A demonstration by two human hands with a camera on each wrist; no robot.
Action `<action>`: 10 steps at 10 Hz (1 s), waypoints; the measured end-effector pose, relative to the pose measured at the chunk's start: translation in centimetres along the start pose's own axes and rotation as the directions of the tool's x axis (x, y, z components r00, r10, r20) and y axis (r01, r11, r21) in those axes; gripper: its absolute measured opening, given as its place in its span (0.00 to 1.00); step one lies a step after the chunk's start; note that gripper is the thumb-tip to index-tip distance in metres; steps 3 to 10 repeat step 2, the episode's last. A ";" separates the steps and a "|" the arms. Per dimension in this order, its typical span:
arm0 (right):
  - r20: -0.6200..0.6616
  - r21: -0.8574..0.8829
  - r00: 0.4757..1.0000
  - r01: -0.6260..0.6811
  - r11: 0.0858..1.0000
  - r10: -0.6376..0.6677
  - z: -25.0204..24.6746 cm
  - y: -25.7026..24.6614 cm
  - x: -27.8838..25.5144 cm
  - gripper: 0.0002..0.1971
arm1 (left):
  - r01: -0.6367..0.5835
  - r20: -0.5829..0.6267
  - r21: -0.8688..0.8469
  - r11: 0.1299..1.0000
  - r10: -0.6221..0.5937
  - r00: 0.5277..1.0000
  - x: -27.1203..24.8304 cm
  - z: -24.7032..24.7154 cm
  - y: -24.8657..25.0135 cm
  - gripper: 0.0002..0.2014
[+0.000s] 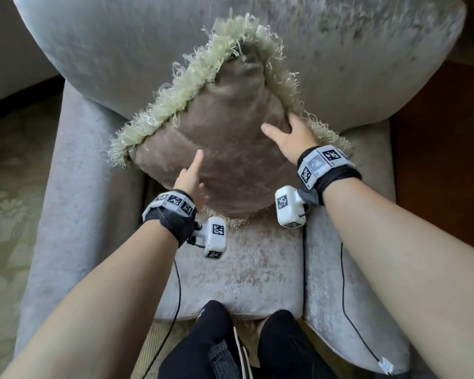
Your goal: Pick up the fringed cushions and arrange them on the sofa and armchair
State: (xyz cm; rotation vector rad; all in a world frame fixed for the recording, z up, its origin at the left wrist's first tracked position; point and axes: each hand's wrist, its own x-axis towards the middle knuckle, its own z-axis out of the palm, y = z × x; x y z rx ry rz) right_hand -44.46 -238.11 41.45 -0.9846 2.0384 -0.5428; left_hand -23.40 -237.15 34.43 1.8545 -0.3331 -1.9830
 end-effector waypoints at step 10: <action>-0.017 0.017 0.999 0.033 0.999 -0.032 -1.1 0.2 -1.9 0.38 | -0.265 0.052 0.251 0.931 0.260 0.964 -0.5 -0.9 2.9 0.77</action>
